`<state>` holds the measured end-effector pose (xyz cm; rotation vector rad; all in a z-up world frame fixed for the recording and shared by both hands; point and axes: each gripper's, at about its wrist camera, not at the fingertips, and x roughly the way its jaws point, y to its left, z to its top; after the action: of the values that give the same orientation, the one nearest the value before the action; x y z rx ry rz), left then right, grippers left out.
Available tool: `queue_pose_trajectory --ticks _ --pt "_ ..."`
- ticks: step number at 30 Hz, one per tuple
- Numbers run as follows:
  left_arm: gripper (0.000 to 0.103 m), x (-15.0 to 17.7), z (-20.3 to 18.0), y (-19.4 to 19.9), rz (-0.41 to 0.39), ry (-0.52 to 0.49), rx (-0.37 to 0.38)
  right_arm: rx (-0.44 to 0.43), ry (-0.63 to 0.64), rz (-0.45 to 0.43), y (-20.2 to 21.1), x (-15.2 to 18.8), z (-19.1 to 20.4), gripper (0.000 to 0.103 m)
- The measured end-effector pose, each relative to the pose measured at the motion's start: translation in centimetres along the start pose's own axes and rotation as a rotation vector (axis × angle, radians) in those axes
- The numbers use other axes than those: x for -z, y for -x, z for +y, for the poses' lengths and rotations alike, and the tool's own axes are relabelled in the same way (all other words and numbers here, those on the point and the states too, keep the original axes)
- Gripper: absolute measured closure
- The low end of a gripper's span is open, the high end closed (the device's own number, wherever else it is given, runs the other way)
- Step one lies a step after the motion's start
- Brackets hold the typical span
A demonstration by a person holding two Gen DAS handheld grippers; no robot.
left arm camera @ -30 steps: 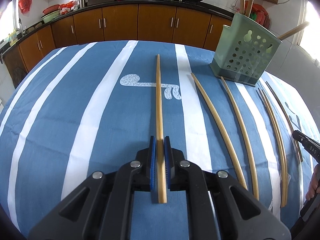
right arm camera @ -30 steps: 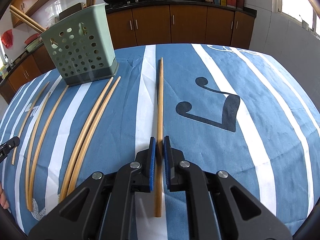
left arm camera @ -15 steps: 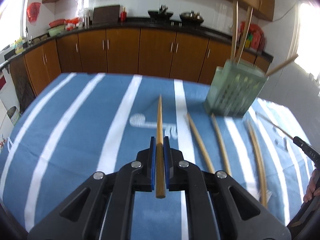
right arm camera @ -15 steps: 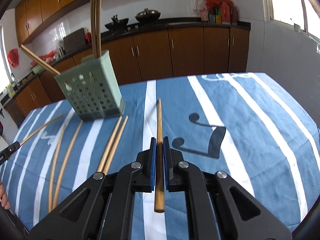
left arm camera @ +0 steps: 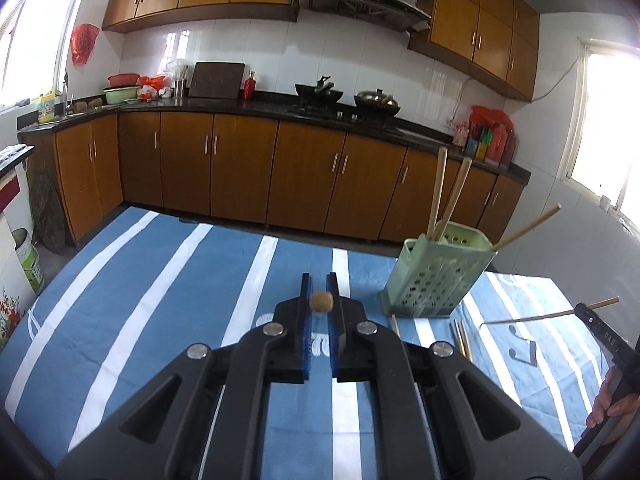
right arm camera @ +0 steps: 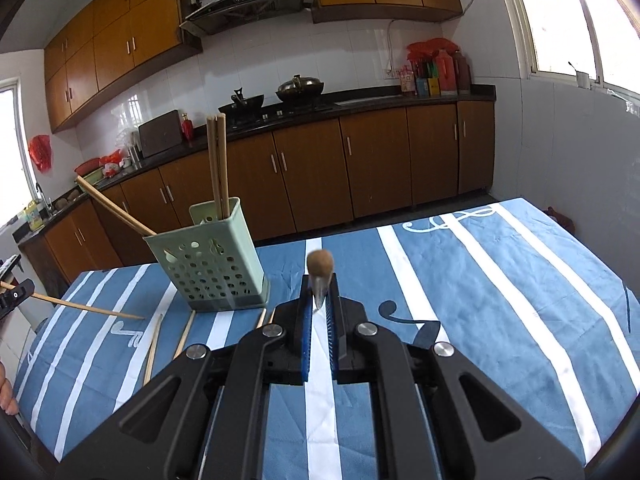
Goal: Organize utensils
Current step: 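Carry both chopsticks upright over the green holder and open both tools to drop them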
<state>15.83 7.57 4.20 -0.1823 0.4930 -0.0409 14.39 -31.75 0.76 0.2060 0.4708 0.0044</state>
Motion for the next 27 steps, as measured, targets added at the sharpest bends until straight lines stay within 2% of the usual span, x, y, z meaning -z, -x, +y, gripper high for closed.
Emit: queue_pose_trajectory --ticks 5,9,16,22,27 --pt "0.095 -0.8 -0.2 0.5 -0.014 -0.006 0.006 -0.009 0.01 -0.022 0.6 -0.7 0.5 0.096" --pt "0.095 -2.0 -1.0 1.8 -0.043 -0.028 0.039 -0.037 0.024 -0.059 1.7 -2.2 1.3 0.096" --pt "0.095 -5.1 -3.1 4.0 -0.105 -0.021 0.12 -0.166 0.004 -0.148 4.7 -5.8 3.2 0.096" --pt "0.095 -8.6 -6.9 5.4 -0.213 -0.033 0.184 -0.233 0.0 -0.284 6.4 -8.9 5.5 0.096" --pt "0.095 -11.8 -11.1 5.5 -0.333 -0.045 0.191 -0.236 -0.01 -0.371 5.4 -11.4 6.9 0.096"
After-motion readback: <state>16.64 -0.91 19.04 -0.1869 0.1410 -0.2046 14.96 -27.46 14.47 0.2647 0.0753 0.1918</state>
